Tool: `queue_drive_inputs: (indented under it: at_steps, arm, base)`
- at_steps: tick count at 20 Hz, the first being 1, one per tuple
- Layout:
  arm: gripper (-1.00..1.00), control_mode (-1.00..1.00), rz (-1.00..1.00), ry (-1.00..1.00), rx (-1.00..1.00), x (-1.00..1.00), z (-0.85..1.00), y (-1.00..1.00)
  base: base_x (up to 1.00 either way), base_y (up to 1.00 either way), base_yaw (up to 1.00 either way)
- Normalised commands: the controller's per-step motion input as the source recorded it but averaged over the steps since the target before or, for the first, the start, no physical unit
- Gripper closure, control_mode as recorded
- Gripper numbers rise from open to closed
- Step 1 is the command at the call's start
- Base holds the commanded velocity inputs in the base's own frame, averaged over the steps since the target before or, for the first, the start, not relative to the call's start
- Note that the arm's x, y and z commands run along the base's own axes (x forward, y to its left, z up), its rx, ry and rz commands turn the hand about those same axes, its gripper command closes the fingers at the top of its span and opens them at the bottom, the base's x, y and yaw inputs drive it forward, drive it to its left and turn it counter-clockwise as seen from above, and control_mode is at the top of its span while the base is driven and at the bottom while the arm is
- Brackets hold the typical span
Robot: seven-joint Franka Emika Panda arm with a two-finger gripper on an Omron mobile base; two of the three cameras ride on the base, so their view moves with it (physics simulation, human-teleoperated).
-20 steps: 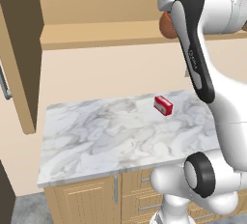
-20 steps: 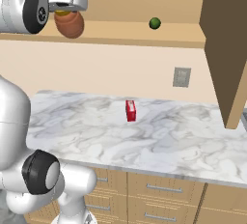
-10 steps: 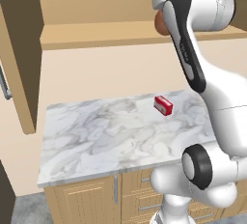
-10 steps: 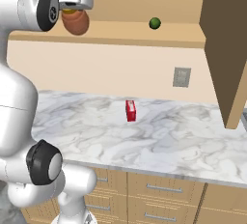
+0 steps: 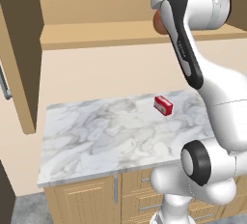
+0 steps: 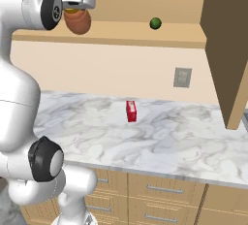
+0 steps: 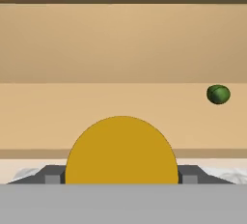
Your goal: Pick the bar and honey bottle from the counter and place them in the cabinets closest to them.
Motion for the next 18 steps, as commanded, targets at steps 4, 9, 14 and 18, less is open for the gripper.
queue_drive_inputs:
  at_steps: [4, 9, 14, 18]
  arm:
    - [1.0, -1.0, 0.0, 0.04, 0.0, 0.12, 0.0, 0.0]
    - [1.0, -1.0, 0.0, 0.08, 0.0, 0.12, 0.0, 0.0]
    - [1.0, -1.0, 0.0, 0.08, 0.0, 0.1, 0.02, 0.0]
    - [1.0, -1.0, 0.0, 0.06, 0.0, 0.08, 0.01, 0.0]
  base:
    - [0.0, 0.0, 0.0]
    - [0.0, 0.0, 0.0]
    - [0.0, 0.0, 0.0]
    - [0.0, 0.0, 0.0]
